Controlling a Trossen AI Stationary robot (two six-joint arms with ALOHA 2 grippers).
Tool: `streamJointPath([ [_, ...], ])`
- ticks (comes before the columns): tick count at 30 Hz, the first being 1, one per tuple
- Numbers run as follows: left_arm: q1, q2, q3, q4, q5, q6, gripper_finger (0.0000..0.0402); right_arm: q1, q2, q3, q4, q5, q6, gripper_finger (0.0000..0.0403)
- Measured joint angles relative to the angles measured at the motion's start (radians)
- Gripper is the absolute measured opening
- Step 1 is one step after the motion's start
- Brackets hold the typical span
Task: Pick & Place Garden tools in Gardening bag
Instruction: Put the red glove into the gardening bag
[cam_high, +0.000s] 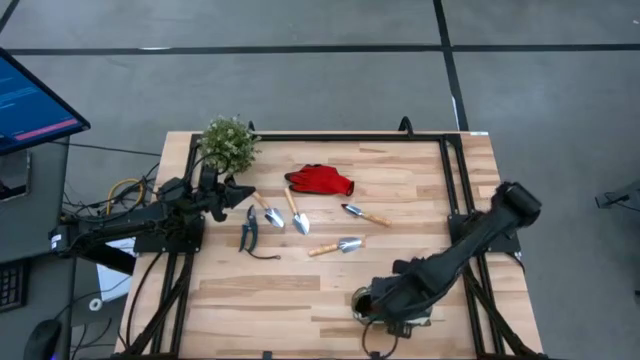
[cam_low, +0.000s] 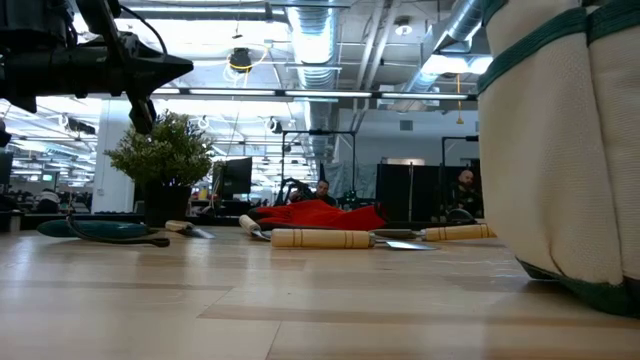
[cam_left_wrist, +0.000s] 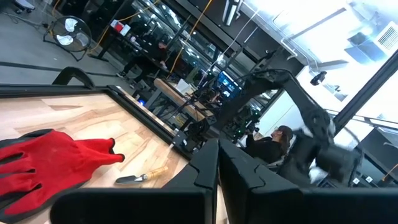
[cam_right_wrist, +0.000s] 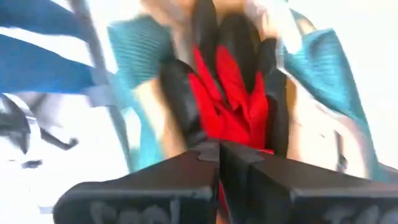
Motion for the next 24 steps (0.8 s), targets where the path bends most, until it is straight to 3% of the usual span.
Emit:
streamJointPath([
  [4,0.0,0.0,0.0,0.001,0.0,0.0,0.0011,-0.022,-0.118,0.0,-0.016,0.032,0.037,0.0],
  [10,0.0,0.0,0.0,0.007,0.0,0.0,0.0011,-0.144,-0.248,0.0,-0.027,0.193,0.05,0.0025],
  [18,0.0,0.0,0.0,0.127,0.0,-0.053,0.0011,-0.479,-0.25,0.002,0.128,0.284,-0.232,0.0167],
  [24,0.0,-0.001,0.0,0.222,0.005,-0.13,0.0011,-0.699,-0.118,0.002,0.255,0.171,-0.517,0.0301],
])
